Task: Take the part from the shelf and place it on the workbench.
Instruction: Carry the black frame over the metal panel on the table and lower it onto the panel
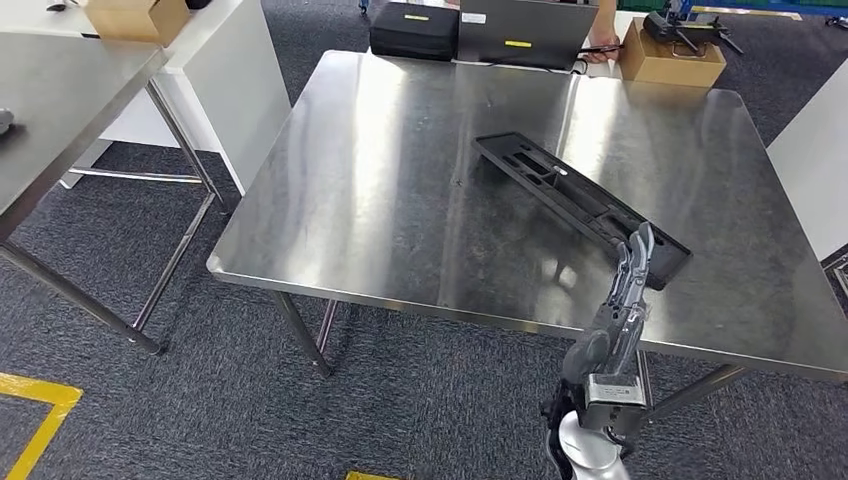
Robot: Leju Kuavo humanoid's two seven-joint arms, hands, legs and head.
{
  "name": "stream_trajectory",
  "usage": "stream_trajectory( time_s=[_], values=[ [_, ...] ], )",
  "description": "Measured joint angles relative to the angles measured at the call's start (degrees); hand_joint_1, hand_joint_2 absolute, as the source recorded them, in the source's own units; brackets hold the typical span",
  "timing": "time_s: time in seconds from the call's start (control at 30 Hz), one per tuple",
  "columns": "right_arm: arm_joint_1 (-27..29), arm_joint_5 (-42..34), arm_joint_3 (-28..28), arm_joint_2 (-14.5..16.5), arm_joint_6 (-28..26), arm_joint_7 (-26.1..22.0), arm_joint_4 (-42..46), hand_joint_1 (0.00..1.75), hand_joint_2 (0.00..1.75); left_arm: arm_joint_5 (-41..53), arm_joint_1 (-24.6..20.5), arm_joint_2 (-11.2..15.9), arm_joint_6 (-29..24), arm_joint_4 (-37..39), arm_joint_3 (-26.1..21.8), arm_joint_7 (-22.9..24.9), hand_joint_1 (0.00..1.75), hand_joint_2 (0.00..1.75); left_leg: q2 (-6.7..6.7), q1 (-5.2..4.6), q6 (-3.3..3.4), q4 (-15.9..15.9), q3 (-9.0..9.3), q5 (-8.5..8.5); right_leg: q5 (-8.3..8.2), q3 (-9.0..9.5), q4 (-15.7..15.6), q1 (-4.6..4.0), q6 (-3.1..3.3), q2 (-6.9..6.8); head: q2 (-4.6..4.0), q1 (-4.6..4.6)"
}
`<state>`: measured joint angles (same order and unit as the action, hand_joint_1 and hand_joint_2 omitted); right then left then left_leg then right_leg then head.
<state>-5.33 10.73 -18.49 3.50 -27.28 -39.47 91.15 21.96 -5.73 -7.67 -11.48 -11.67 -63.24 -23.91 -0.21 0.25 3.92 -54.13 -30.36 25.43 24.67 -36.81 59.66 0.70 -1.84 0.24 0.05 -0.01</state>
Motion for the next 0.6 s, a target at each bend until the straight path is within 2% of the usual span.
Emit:
stream_trajectory(
  time_s=[0.07, 0.1, 0.13, 0.17, 0.23, 0.27, 0.3, 0.33, 0.43, 0.47, 0.5, 0.57, 0.6],
  values=[
    [0.7, -0.1, -0.1, -0.4, 0.1, 0.0, -0.1, 0.0, 0.0, -0.1, 0.0, 0.0, -0.1, 0.0, -0.4, 0.2, 0.0, 0.0, 0.14, 0.04, 0.05, 0.1, 0.04, -0.1, 3.49, -3.38, 7.9, 0.29, 0.23, -0.02, 0.0, 0.08],
    [1.1, -0.1, -0.1, -0.6, 0.1, 0.0, -0.2, 0.0, 0.0, -0.2, 0.0, 0.0, -0.1, 0.0, -0.6, 0.2, 0.0, 0.0, 0.16, 0.09, -0.04, 0.1, 0.0, -0.09, 4.66, -4.72, 11.1, 0.51, 0.02, -0.03, 0.0, 0.11],
    [1.4, -0.1, -0.1, -0.8, 0.1, 0.0, -0.3, 0.0, 0.0, -0.2, 0.0, 0.0, -0.1, 0.0, -0.8, 0.3, 0.0, 0.0, 0.17, 0.18, -0.22, 0.0, -0.04, -0.06, 5.07, -5.11, 12.5, 0.78, -0.42, -0.05, 0.0, 0.1],
    [1.6, 0.0, -0.1, -1.0, 0.1, 0.0, -0.3, 0.0, 0.0, -0.3, 0.0, 0.0, -0.1, 0.0, -0.9, 0.3, 0.0, 0.0, 0.16, 0.35, -0.5, -0.2, -0.07, 0.03, 4.58, -4.19, 11.3, 1.09, -1.07, -0.09, 0.01, 0.11],
    [1.9, 0.1, -0.1, -1.2, 0.4, 0.0, -0.4, 0.0, 0.0, -0.4, 0.0, 0.0, 0.0, 0.0, -1.2, 0.5, 0.0, 0.0, 0.16, 0.8, -1.44, -1.0, -0.29, 0.5, 2.47, 0.22, 3.9, 1.74, -2.5, -0.28, 0.0, 0.15],
    [2.0, 0.4, -0.1, -1.2, 0.8, 0.0, -0.4, 0.0, 0.0, -0.4, 0.0, 0.0, 0.0, 0.0, -1.3, 0.6, 0.0, 0.0, 0.12, 0.89, -2.05, -1.8, -0.57, 0.9, 1.64, 2.25, 0.5, 1.86, -2.72, -0.21, 0.0, 0.23],
    [2.2, 0.8, -0.1, -1.3, 1.4, 0.0, -0.5, 0.0, 0.0, -0.5, -0.1, 0.1, 0.0, 0.0, -1.4, 0.8, 0.0, 0.0, 0.09, 0.91, -2.6, -2.3, -0.84, 1.22, 1.26, 3.47, -1.4, 1.83, -2.51, -0.12, 0.0, 0.27],
    [2.4, 1.5, -0.1, -1.3, 2.1, 0.0, -0.6, 0.0, 0.0, -0.5, -0.1, 0.1, -0.1, -0.1, -1.6, 0.9, 0.0, 0.0, 0.06, 0.89, -3.03, -2.8, -1.05, 1.43, 1.26, 3.84, -2.0, 1.68, -1.99, 0.02, 0.0, 0.31],
    [2.8, 3.3, -0.2, -1.4, 3.9, 0.0, -1.7, 0.0, 0.0, -0.5, -0.1, 0.0, -0.7, -0.1, -1.9, 1.7, 0.0, 0.0, 0.03, 1.29, -3.63, -3.3, -1.28, 1.86, 0.98, 3.59, -1.6, 1.42, -0.41, 0.26, 0.01, 0.27],
    [2.8, 3.7, -0.2, -1.4, 4.3, 0.0, -2.2, 0.0, 0.0, -0.4, -0.1, 0.0, -0.9, -0.1, -1.9, 1.8, 0.0, 0.0, 0.04, 1.42, -3.78, -4.4, -1.74, 2.9, 0.84, 3.51, -1.7, 1.43, -0.03, 0.26, 0.0, 0.27],
    [2.8, 3.9, -0.3, -1.3, 4.6, 0.0, -2.7, 0.0, 0.0, -0.4, -0.1, 0.0, -1.1, -0.1, -1.9, 2.0, 0.0, 0.0, 0.06, 1.48, -3.92, -6.8, -2.7, 4.65, 0.68, 3.38, -1.7, 1.43, 0.33, 0.23, 0.0, 0.24],
    [2.8, 4.1, -0.3, -1.2, 4.9, 0.0, -3.8, 0.0, 0.0, -0.3, -0.1, 0.0, -1.2, 0.0, -1.9, 2.1, 0.0, 0.0, 0.06, 1.45, -4.12, -14.1, -5.84, 9.09, 0.38, 2.88, -1.7, 1.13, 0.92, 0.13, -0.01, 0.19],
    [2.8, 4.1, -0.3, -1.1, 5.0, 0.0, -4.4, 0.0, 0.0, -0.2, -0.1, 0.0, -1.2, 0.0, -2.0, 2.1, 0.0, 0.0, 0.05, 1.43, -4.11, -17.4, -7.2, 10.59, 0.2, 2.57, -1.7, 0.92, 1.19, 0.09, 0.0, 0.17]
  ],
)
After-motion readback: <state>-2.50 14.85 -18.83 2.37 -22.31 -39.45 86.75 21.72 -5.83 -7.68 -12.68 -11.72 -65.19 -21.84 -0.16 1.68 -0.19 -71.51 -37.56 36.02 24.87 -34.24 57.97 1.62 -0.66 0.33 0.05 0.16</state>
